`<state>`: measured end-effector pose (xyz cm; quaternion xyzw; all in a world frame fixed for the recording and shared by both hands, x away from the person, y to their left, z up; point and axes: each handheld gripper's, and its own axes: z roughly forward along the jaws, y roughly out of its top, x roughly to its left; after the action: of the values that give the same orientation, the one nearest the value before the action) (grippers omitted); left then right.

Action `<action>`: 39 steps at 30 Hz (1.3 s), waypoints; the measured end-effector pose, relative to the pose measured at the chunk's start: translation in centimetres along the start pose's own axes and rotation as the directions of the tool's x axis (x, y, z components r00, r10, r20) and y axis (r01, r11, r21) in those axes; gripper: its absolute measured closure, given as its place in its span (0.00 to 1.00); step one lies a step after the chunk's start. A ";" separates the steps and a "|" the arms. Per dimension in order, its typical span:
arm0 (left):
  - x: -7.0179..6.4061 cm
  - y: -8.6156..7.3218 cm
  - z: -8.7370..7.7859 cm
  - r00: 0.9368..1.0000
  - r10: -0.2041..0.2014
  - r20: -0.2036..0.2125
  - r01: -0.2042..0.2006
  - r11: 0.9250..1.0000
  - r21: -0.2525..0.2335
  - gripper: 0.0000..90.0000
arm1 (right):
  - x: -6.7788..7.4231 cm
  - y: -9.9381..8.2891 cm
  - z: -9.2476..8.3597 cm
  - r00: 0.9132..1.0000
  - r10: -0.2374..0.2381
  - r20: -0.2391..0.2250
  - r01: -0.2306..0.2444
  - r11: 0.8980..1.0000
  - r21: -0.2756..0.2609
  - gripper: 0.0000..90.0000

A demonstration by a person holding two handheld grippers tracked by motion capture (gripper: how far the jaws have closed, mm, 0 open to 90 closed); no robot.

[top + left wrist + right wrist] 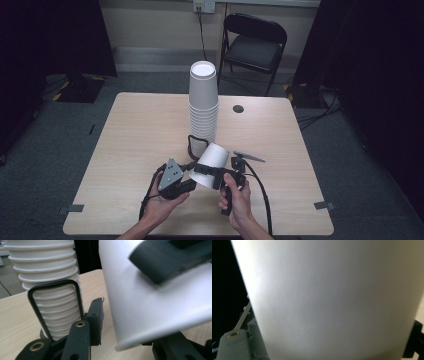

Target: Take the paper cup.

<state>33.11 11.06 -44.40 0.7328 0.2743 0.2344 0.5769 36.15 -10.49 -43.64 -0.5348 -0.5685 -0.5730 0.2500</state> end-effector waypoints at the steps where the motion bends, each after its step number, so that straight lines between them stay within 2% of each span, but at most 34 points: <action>1: 0.1 0.0 0.0 1.000 0.000 -0.005 0.000 1.000 0.002 0.70 | 0.0 -0.1 0.0 1.000 -0.002 0.004 0.002 1.000 0.001 0.14; 7: 0.2 0.0 0.0 1.000 0.006 -0.010 -0.006 1.000 -0.002 0.74 | -0.2 -0.2 0.2 1.000 0.020 -0.018 -0.020 1.000 0.005 0.14; 8: 0.2 0.0 0.0 1.000 0.018 -0.011 -0.018 1.000 -0.003 0.75 | -0.3 -0.2 0.3 0.999 0.027 -0.026 -0.027 1.000 0.002 0.14; 11: 0.1 0.0 0.1 1.000 0.011 0.008 -0.011 1.000 0.000 0.82 | -0.4 -0.2 0.4 0.999 0.039 -0.026 -0.038 0.999 0.023 0.14; 13: 0.0 0.1 0.1 1.000 0.011 0.014 -0.011 1.000 0.006 0.88 | -0.4 -0.2 0.5 0.999 0.031 -0.025 -0.030 0.999 0.025 0.13; 19: 0.3 0.1 0.0 1.000 -0.002 0.021 0.002 1.000 0.013 0.90 | -0.5 -0.3 0.7 1.000 -0.003 -0.031 0.004 1.000 0.027 0.12; 21: 0.4 0.1 0.0 0.999 -0.027 0.022 0.027 0.999 0.029 0.92 | -0.5 -0.2 0.7 1.000 -0.010 -0.025 0.011 1.000 0.029 0.12; 24: 0.5 0.0 -0.2 0.999 -0.035 0.021 0.034 0.999 0.041 0.93 | -0.6 -0.1 0.7 1.000 -0.015 -0.020 0.015 0.999 0.028 0.12; 30: 0.6 0.1 -0.2 0.998 -0.055 0.022 0.053 0.997 0.059 0.94 | -0.9 0.4 0.2 1.000 -0.009 -0.010 0.009 1.000 -0.012 0.13; 32: 0.6 0.0 -0.3 0.998 -0.064 0.026 0.062 0.996 0.067 0.94 | -1.1 0.7 0.0 1.000 0.007 -0.018 -0.008 1.000 -0.021 0.14; 36: 0.5 0.1 -0.3 0.997 -0.062 0.048 0.058 0.994 0.090 0.94 | -1.4 1.3 -0.8 1.000 -0.011 -0.004 0.011 0.999 -0.052 0.14; 39: 0.6 0.0 -0.4 0.996 -0.071 0.058 0.065 0.993 0.100 0.94 | -1.3 1.7 -1.4 0.998 -0.051 0.029 0.053 0.996 -0.075 0.14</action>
<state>33.31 11.75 -44.29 0.7573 0.2924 0.1781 0.5561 37.63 -12.57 -43.87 -0.5366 -0.5634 -0.5932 0.2068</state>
